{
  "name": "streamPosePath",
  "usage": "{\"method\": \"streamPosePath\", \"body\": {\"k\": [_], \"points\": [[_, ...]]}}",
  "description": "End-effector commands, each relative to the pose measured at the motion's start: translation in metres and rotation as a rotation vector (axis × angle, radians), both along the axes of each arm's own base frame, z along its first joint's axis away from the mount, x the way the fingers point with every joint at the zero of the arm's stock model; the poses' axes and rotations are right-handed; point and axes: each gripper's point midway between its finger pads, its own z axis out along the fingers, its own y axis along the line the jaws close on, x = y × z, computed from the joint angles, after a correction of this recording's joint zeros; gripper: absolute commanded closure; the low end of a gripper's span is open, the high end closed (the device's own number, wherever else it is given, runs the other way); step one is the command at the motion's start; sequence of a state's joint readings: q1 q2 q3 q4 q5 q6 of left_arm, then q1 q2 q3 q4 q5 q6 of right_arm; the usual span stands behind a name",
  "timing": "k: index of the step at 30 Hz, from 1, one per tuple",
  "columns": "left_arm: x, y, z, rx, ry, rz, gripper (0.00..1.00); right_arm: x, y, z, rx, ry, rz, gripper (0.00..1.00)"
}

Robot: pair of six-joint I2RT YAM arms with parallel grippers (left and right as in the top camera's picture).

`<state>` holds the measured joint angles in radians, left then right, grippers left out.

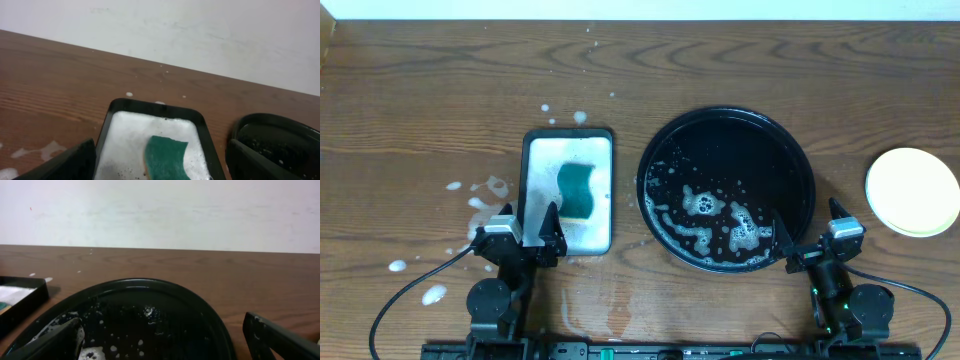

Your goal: Clean dirty plates on tray and stack at the side

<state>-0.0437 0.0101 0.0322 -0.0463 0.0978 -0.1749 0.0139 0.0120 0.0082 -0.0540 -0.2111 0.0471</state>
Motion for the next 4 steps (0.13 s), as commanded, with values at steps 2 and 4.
{"method": "streamPosePath", "body": {"k": [2,4], "points": [[0.0004,0.0013,-0.0157,0.016,0.034,0.005,0.17,-0.0004,0.0013,-0.0006,-0.011,-0.003,0.006,0.01],[0.0004,0.0013,-0.0157,0.016,0.034,0.005,0.17,-0.0004,0.0014,-0.0006,-0.011,-0.003,0.006,0.01]]}}
